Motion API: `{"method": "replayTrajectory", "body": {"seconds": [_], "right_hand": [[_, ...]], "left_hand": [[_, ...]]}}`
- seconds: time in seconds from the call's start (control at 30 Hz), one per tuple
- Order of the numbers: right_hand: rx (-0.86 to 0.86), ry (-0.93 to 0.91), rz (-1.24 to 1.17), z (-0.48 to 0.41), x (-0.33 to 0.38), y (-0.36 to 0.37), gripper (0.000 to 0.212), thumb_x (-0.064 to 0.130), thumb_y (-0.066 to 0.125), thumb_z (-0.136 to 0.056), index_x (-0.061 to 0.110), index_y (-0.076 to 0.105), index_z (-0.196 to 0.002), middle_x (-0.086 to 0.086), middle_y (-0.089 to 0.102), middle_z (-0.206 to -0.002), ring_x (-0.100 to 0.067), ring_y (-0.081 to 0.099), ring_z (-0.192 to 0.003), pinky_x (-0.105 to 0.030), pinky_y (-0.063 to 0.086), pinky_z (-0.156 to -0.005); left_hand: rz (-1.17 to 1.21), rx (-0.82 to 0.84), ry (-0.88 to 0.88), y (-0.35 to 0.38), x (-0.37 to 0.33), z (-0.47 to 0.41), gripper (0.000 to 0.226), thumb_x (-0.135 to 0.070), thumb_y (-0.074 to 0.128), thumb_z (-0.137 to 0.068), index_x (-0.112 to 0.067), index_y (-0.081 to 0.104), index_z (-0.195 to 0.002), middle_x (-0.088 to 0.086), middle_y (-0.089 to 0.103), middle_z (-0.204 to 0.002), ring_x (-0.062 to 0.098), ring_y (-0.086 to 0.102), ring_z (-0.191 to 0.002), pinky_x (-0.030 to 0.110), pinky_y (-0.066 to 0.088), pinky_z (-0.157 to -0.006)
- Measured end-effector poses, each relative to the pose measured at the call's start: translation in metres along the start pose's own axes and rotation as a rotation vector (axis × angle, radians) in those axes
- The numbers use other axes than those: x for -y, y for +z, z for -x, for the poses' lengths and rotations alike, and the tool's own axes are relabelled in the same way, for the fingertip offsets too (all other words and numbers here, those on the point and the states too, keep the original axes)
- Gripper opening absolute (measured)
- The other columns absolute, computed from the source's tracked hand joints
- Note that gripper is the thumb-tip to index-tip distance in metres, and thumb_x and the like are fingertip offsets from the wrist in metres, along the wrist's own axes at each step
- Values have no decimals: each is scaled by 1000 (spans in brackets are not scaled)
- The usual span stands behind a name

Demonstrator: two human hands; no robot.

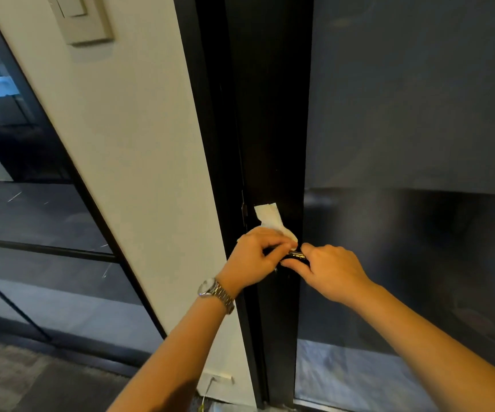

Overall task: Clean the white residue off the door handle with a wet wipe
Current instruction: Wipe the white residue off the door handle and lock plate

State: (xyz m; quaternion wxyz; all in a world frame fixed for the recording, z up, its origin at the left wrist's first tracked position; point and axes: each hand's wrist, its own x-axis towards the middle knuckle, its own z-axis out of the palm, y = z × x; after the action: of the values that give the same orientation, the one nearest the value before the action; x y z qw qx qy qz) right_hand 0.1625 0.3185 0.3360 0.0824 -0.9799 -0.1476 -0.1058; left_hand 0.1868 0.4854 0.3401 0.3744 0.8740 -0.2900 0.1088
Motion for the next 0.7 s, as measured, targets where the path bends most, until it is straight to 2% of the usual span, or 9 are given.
{"method": "replayTrajectory", "body": {"seconds": [0.1,0.17,0.23,0.3,0.4,0.53,0.57,0.63,0.7], "right_hand": [[54,2,-82,2,-2,-4,47,64,36,-87,20,49,-97,4,58,-80,-16,55,-69,-25,37,-52],[94,-24,-152,6,-6,-8,36,59,45,-86,24,43,-93,7,52,-81,-12,51,-68,-21,33,-50],[95,-35,-238,10,-9,-11,31,53,52,-86,24,43,-93,8,50,-85,-9,49,-69,-21,34,-52],[69,-24,-303,14,-13,-14,28,47,55,-85,24,48,-99,9,49,-90,-8,49,-73,-21,37,-56],[28,12,-373,18,-20,-17,28,37,58,-85,23,52,-108,9,50,-100,-12,55,-90,-29,48,-73],[27,97,-472,25,-35,-18,48,33,64,-81,24,47,-125,9,48,-113,-10,50,-106,-28,46,-87],[25,126,-522,28,-39,-19,50,30,65,-81,25,46,-126,8,48,-115,-9,49,-108,-24,45,-85],[-1,187,-644,34,-45,-18,47,22,64,-81,25,48,-125,6,52,-117,-11,50,-109,-14,40,-74],[-38,247,-753,40,-50,-14,40,13,62,-82,23,52,-120,3,56,-113,-12,54,-106,-10,37,-68]], "left_hand": [[-90,0,27,5,3,7,25,-22,46,-95,-16,66,-110,1,66,-103,-4,48,-96,5,37,-88],[-90,-20,22,6,-1,24,30,-22,41,-97,-19,56,-123,-3,58,-120,-4,44,-112,8,33,-101],[-45,-6,0,6,-9,40,37,-22,39,-97,-22,45,-134,-7,49,-133,-3,39,-122,5,25,-106],[-58,43,0,6,-20,43,39,-18,40,-97,-24,41,-136,-6,49,-135,-2,40,-120,-2,22,-101],[-143,120,37,-4,-28,27,40,-7,47,-93,-21,50,-131,1,55,-130,6,47,-116,-3,21,-97],[-275,255,6,-29,-16,5,37,-15,55,-90,-20,55,-126,4,57,-124,4,48,-104,-8,26,-86],[-285,284,-6,-30,-14,3,36,-15,56,-89,-18,56,-125,5,59,-121,5,49,-102,-4,31,-89],[-311,322,3,-20,-14,-5,34,-17,59,-88,-14,59,-121,7,64,-113,12,57,-101,16,42,-97],[-359,368,33,2,-22,-14,34,-23,60,-87,-18,59,-121,6,67,-107,18,62,-99,29,47,-94]]}}
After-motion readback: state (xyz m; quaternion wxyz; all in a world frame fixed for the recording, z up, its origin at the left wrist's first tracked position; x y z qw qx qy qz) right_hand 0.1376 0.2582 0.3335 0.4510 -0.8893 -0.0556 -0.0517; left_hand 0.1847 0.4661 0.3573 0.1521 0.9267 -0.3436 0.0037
